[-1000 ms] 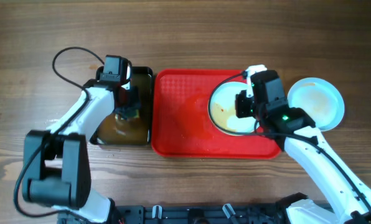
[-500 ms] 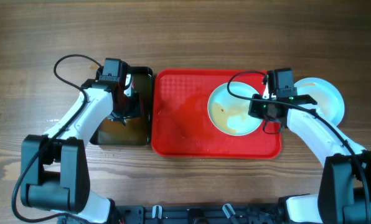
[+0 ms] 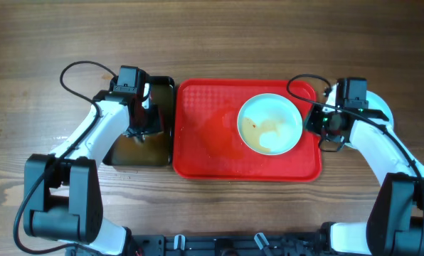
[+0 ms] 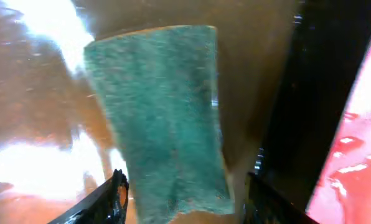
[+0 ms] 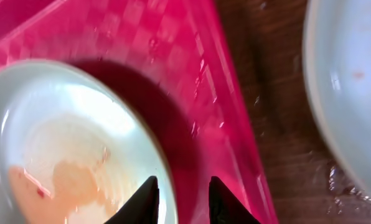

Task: Clean dirty plates on tray and stack at the side

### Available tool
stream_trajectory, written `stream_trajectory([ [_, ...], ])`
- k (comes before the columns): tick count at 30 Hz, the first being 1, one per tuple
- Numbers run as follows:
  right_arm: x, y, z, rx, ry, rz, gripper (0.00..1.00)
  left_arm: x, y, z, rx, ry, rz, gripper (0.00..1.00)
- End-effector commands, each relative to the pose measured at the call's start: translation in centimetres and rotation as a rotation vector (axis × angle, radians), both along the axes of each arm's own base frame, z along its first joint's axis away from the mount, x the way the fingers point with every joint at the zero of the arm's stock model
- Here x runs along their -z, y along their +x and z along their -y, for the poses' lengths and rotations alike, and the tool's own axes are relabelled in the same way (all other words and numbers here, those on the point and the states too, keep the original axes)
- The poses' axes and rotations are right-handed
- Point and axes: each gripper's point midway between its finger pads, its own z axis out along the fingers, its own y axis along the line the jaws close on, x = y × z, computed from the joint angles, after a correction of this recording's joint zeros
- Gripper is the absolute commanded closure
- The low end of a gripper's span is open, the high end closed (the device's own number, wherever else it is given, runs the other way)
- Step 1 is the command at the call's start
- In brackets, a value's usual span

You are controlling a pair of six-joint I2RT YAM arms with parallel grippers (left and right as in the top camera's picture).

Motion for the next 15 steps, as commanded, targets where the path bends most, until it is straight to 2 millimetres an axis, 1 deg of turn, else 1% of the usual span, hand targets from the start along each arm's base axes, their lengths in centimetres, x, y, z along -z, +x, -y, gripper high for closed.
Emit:
stream_trajectory([
  [1, -0.8, 0.3, -0.7, -0.062, 0.024, 0.022, 0.72, 0.0, 0.5, -1.4, -0.099, 0.058, 0.028, 0.41],
  [4, -0.2, 0.2, -0.7, -0.060, 0.027, 0.002, 0.72, 0.0, 1.2, -1.3, -0.130, 0.046, 0.056, 0.40],
  [6, 0.5, -0.1, -0.8, -0.061, 0.029, -0.022, 0.72, 0.2, 1.9, -1.2, -0.131, 0.038, 0.091, 0.41],
  [8, 1.4, -0.3, -0.8, -0.060, 0.034, -0.052, 0.72, 0.6, 2.2, -1.2, -0.131, 0.035, 0.106, 0.41],
  [9, 1.8, -0.5, -0.9, -0.061, 0.038, -0.065, 0.72, 0.9, 2.2, -1.2, -0.131, 0.036, 0.100, 0.44],
  [11, 2.3, -0.6, -1.1, -0.065, 0.053, -0.080, 0.76, 1.6, 2.4, -1.1, -0.130, 0.038, 0.093, 0.57],
  [13, 2.4, -0.6, -1.6, -0.075, 0.078, -0.080, 0.78, 2.2, 2.8, -1.1, -0.127, 0.037, 0.100, 0.65],
  [15, 2.3, -0.6, -1.8, -0.078, 0.086, -0.080, 0.80, 2.2, 3.6, -0.9, -0.110, 0.034, 0.125, 0.71],
])
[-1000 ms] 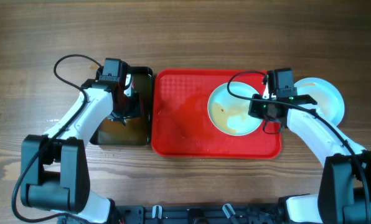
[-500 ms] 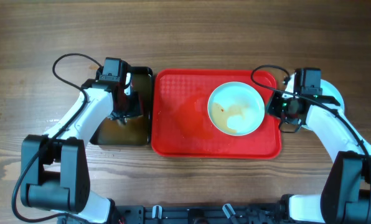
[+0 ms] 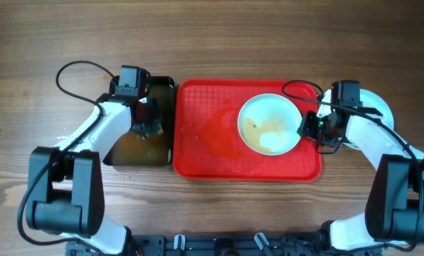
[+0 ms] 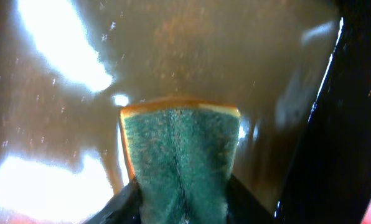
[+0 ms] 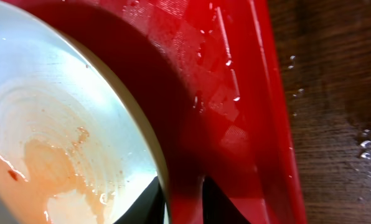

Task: Clean dirty plates on tray and stack at the side

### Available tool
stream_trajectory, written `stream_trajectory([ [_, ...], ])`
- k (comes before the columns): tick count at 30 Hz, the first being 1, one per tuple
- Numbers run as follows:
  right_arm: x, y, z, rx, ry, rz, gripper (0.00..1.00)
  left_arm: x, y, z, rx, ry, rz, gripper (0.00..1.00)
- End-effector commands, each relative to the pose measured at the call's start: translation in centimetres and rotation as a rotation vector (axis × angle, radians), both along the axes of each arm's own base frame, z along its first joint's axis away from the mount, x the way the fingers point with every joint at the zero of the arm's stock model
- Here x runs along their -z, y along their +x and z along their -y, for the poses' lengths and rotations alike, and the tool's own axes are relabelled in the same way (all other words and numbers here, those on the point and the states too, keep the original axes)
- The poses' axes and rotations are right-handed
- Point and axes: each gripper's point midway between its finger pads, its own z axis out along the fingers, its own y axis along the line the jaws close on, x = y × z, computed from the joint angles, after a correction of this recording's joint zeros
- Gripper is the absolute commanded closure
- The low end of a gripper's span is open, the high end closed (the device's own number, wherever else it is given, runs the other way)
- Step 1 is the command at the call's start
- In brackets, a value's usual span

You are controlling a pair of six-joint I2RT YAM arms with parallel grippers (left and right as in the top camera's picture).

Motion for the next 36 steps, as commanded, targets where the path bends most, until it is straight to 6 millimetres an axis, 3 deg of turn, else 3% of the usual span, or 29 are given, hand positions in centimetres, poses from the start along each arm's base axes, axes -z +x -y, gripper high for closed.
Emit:
stream_trajectory([
  [1, -0.3, 0.6, -0.8, -0.034, 0.032, 0.016, 0.80, 1.0, 0.6, -0.1, 0.029, 0.014, 0.016, 0.72],
  [5, -0.3, 0.5, -1.3, -0.048, 0.033, 0.016, 0.81, 0.4, 1.7, 1.6, 0.140, -0.043, 0.071, 0.83],
  [6, -0.3, 0.5, -1.4, -0.054, 0.032, 0.016, 0.83, 0.4, 1.7, 2.0, 0.163, -0.063, 0.072, 0.95],
  [13, -0.2, 0.4, -1.5, -0.054, 0.032, 0.009, 0.89, 1.0, 0.0, 1.8, 0.233, -0.038, 0.005, 0.96],
  [14, -0.2, 0.4, -1.5, -0.054, 0.032, 0.009, 0.89, 1.2, -0.4, 1.8, 0.242, -0.035, -0.010, 0.89],
  [15, -0.2, 0.4, -1.5, -0.054, 0.033, 0.009, 0.89, 1.2, -0.6, 1.7, 0.242, -0.035, -0.018, 0.73],
  [18, -0.2, 0.3, -1.5, -0.054, 0.033, 0.007, 0.92, 1.3, -0.9, 1.7, 0.241, -0.035, -0.034, 0.59],
  [26, 0.8, -0.9, -1.9, -0.091, 0.047, -0.003, 0.96, 1.7, -2.2, 1.5, 0.240, -0.035, -0.086, 0.52],
  [31, -1.6, 1.5, -3.2, -0.128, 0.120, 0.120, 0.96, 1.7, -2.2, 1.5, 0.240, -0.035, -0.086, 0.52],
  [36, -7.9, 5.3, -2.8, -0.143, 0.076, 0.371, 0.96, 1.7, -2.2, 1.5, 0.240, -0.035, -0.085, 0.50],
])
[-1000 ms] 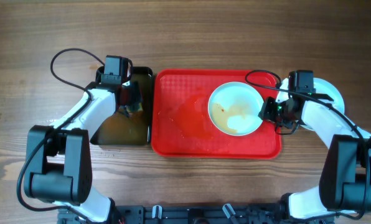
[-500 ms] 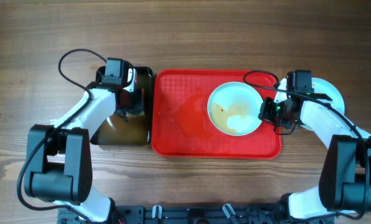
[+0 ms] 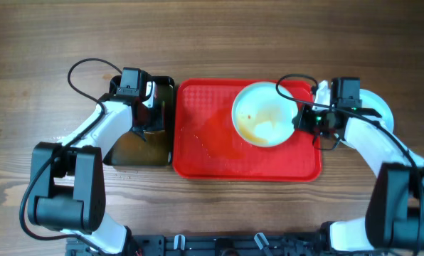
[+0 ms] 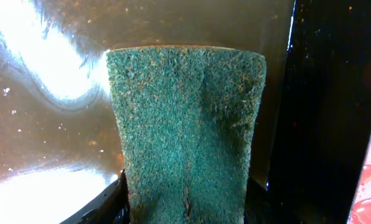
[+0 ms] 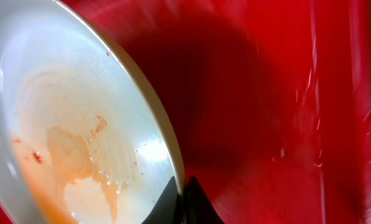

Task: Clean dirty plates on tray and stack at the side

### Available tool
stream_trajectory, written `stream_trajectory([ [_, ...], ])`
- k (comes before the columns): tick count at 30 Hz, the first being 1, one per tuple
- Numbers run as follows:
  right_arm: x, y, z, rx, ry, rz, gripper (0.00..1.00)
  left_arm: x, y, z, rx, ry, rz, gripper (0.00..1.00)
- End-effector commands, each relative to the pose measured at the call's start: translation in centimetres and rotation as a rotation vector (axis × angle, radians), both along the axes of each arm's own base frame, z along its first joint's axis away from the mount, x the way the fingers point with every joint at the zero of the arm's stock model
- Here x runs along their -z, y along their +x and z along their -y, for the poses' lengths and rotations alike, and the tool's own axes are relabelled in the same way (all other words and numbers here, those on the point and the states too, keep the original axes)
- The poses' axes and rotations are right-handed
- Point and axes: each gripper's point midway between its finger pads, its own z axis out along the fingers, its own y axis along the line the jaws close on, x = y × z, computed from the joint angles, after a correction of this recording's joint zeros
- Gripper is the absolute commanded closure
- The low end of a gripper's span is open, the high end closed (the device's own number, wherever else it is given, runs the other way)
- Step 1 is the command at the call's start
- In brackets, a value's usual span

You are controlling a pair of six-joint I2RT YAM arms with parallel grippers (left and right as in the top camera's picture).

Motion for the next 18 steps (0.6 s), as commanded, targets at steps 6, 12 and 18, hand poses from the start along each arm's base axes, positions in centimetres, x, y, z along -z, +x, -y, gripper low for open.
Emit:
stream_trajectory([
  [6, -3.9, -1.2, -0.3, -0.011, 0.000, 0.018, 0.96, 0.7, -0.6, 0.0, 0.015, -0.001, -0.024, 0.50],
  [12, -1.3, -6.0, 3.8, 0.227, -0.185, -0.250, 0.96, 0.7, -0.6, 0.0, 0.015, -0.002, -0.025, 0.51],
  [18, -1.5, -4.7, 5.4, 0.274, -0.266, -0.195, 0.96, 0.7, -0.6, 0.0, 0.015, -0.001, -0.025, 0.51],
])
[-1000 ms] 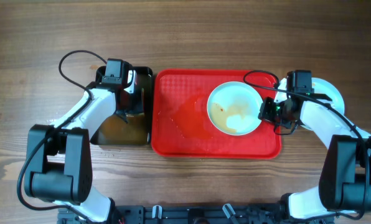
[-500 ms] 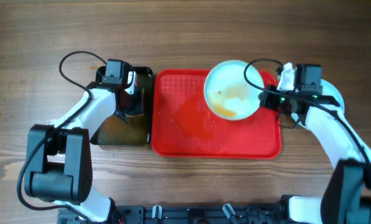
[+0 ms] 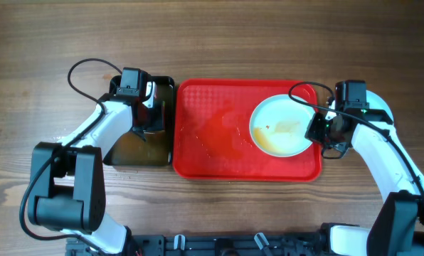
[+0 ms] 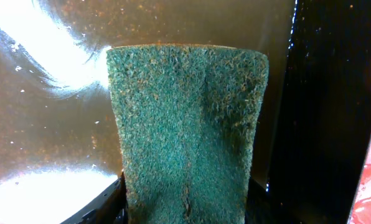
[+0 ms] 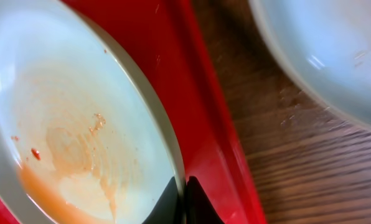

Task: Clean dirty plates on tray and stack at the side

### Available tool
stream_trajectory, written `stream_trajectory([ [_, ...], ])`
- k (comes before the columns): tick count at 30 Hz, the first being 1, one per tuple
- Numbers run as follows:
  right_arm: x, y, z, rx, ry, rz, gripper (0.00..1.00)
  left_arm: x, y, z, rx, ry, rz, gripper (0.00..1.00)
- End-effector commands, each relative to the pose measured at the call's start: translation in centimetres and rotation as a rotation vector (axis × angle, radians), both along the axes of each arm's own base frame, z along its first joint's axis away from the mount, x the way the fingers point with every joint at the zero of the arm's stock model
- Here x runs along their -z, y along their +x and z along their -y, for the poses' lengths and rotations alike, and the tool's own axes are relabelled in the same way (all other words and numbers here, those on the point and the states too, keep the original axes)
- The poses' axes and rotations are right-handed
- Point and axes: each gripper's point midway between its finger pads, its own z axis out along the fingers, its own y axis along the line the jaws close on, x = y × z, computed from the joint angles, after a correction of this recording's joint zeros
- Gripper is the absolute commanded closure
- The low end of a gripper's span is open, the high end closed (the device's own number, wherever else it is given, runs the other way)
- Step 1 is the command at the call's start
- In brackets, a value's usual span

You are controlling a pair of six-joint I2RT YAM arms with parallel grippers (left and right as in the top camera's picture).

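A white plate (image 3: 284, 126) smeared with orange sauce (image 5: 67, 155) sits tilted at the right end of the red tray (image 3: 219, 142). My right gripper (image 3: 316, 129) (image 5: 180, 186) is shut on the plate's right rim. A green scouring sponge (image 4: 185, 124) hangs in my left gripper (image 3: 142, 114) (image 4: 184, 199), which is shut on it over the brown water of the black tub (image 3: 137, 146).
A clean white plate (image 3: 380, 107) (image 5: 335, 56) lies on the wooden table to the right of the tray, partly under my right arm. The tub's black wall (image 4: 316, 112) stands between the sponge and the tray.
My right gripper has moved to the right and nearer the front with the plate, from the tray's back middle-right to its right end. The left gripper and sponge are unchanged.
Both grippers were open, the left round the sponge in the tub, the right at the plate's rim. Both then closed in. Later the sponge was held above the water and the plate gripped at the tray's back. Now the plate is at the tray's right end.
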Motion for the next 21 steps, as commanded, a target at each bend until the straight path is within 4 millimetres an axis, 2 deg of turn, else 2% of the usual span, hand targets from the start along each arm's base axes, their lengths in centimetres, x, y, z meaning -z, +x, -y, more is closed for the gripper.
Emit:
stream_trajectory([
  [1, -0.4, 0.5, 1.0, 0.037, -0.054, 0.016, 0.96, 0.7, -0.5, 0.0, 0.015, -0.002, -0.022, 0.51],
  [5, -1.3, 1.5, 0.5, -0.031, -0.044, 0.067, 0.96, 0.7, -0.5, 0.0, 0.014, -0.002, -0.021, 0.51],
  [7, -3.1, 2.8, -2.1, -0.151, 0.070, 0.154, 0.96, 0.7, -0.5, 0.0, 0.015, -0.002, -0.021, 0.51],
  [9, -3.6, 2.8, -3.2, -0.160, 0.134, 0.169, 0.96, 0.7, -0.5, 0.0, 0.014, -0.002, -0.021, 0.51],
  [11, -3.3, 2.3, -3.1, -0.120, 0.139, 0.135, 0.96, 0.7, -0.5, 0.0, 0.014, -0.002, -0.021, 0.51],
  [14, -3.1, 3.0, -0.7, -0.077, 0.000, 0.153, 0.95, 0.7, -0.5, 0.0, 0.014, -0.002, -0.021, 0.51],
  [16, -4.8, 4.1, -5.1, -0.214, 0.232, 0.245, 0.96, 0.7, -0.5, 0.0, 0.015, -0.001, -0.022, 0.51],
  [17, -5.0, 3.9, -5.8, -0.219, 0.276, 0.243, 0.96, 0.7, -0.5, 0.0, 0.015, -0.002, -0.022, 0.51],
  [18, -4.4, 3.5, -4.9, -0.162, 0.233, 0.205, 0.96, 0.7, -0.5, 0.0, 0.015, -0.002, -0.022, 0.51],
  [20, -2.7, 2.2, -0.1, 0.083, 0.010, 0.100, 0.96, 0.7, -0.5, 0.0, 0.014, -0.002, -0.022, 0.51],
  [21, -2.9, 2.4, -0.9, 0.012, 0.037, 0.118, 0.96, 0.7, -0.5, 0.0, 0.014, -0.002, -0.022, 0.51],
])
